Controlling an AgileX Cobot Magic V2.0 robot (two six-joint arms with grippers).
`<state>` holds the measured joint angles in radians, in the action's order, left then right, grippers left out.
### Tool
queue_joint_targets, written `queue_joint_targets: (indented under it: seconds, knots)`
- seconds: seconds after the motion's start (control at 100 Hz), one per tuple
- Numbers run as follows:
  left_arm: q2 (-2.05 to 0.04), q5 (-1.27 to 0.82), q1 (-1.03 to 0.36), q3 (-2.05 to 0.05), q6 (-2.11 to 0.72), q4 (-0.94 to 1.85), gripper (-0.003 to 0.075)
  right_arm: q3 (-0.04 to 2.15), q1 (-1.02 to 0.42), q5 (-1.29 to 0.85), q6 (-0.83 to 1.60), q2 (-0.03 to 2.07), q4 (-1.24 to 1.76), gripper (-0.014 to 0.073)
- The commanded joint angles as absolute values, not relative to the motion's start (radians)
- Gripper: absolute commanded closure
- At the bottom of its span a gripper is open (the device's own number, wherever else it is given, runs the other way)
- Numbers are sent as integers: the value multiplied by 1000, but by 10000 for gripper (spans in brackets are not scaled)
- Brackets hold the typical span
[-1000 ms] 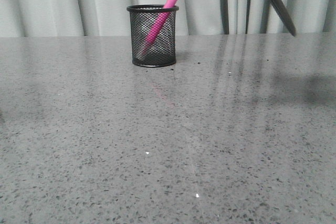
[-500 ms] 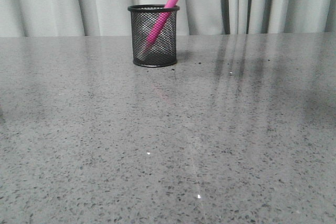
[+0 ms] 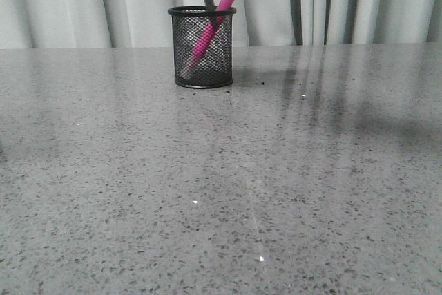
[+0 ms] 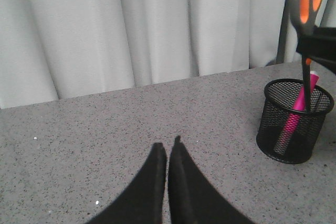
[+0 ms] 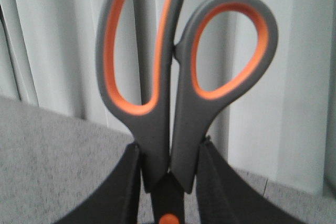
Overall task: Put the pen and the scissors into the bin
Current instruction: 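Carry the scissors over the mesh cup and lower blades in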
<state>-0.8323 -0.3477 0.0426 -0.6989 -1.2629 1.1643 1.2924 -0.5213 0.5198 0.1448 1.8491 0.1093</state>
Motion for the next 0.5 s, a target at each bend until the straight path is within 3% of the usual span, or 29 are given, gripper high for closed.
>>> queue_joint_targets:
  seconds: [0.0, 0.49]
  knots:
    - [-823, -326, 46, -729, -1251, 1197, 739, 1330, -525, 585, 148, 1816, 107, 670]
    - [-825, -326, 46, -729, -1251, 1197, 739, 1324, -525, 492, 148, 1833, 107, 670]
